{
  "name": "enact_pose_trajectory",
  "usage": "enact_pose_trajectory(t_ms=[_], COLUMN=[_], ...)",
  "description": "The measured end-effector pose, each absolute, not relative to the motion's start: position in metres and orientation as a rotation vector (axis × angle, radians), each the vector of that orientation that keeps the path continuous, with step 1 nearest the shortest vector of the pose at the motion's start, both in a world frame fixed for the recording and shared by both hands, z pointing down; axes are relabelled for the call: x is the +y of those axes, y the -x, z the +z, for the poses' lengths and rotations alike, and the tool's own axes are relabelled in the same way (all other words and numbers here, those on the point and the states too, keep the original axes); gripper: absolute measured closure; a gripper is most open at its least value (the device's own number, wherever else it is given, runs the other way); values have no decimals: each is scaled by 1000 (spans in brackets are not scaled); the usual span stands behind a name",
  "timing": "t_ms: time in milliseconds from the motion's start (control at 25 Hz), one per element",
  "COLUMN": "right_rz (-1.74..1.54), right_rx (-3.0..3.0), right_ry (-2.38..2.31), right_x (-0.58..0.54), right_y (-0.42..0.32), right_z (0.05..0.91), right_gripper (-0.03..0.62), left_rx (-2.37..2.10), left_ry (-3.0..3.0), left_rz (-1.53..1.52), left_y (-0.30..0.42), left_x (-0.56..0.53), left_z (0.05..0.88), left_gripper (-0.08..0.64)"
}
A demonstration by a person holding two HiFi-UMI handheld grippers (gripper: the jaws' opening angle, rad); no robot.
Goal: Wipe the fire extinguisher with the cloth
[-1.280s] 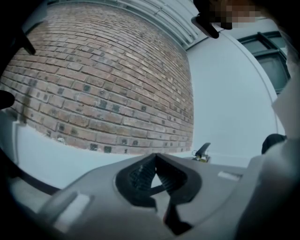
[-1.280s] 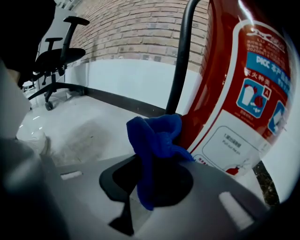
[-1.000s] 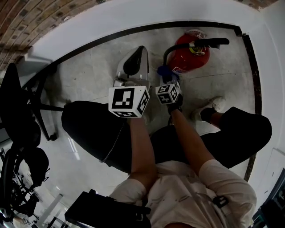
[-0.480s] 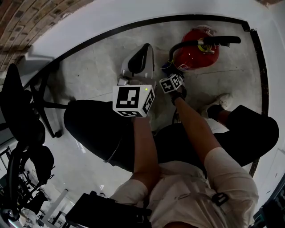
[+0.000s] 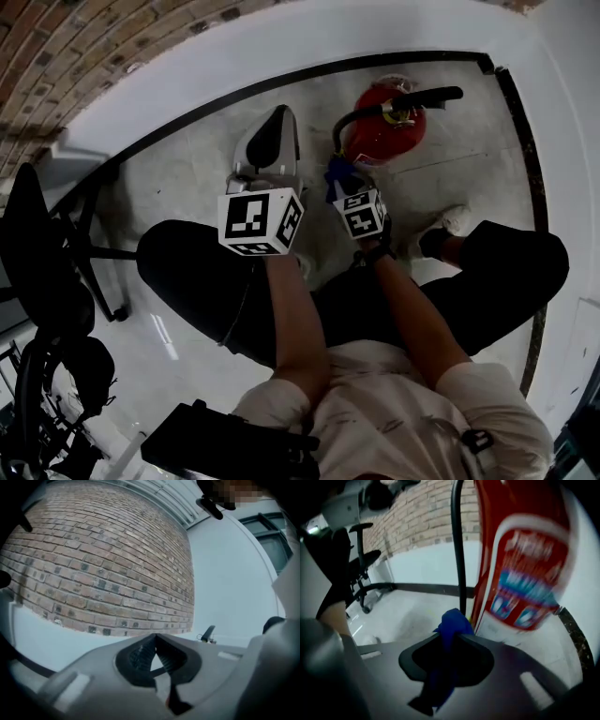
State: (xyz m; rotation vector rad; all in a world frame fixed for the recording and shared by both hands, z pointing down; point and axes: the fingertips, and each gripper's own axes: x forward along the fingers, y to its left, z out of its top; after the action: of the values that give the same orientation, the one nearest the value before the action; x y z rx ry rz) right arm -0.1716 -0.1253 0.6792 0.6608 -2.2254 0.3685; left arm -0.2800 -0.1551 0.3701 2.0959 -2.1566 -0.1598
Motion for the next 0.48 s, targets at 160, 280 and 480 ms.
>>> enact_pose_trajectory(t_ms=[160,280,480], right_rz=[413,292,-221], right_rx=[-2530,-2719,-2582], right_ry=[-727,-774,-1065], right_x=[-126,-134,-175], right_y=[168,155,124], right_z=[565,479,394], right_gripper=[523,524,522], left_rx=[-2145,-2125,-2101], left_ry=[-2105,-2120,-2112], left_rz=[-168,-167,-195], left_y=[272,260,245], left_x=[-154,-152,-148], left_z=[368,372,380], left_gripper=[560,560,560])
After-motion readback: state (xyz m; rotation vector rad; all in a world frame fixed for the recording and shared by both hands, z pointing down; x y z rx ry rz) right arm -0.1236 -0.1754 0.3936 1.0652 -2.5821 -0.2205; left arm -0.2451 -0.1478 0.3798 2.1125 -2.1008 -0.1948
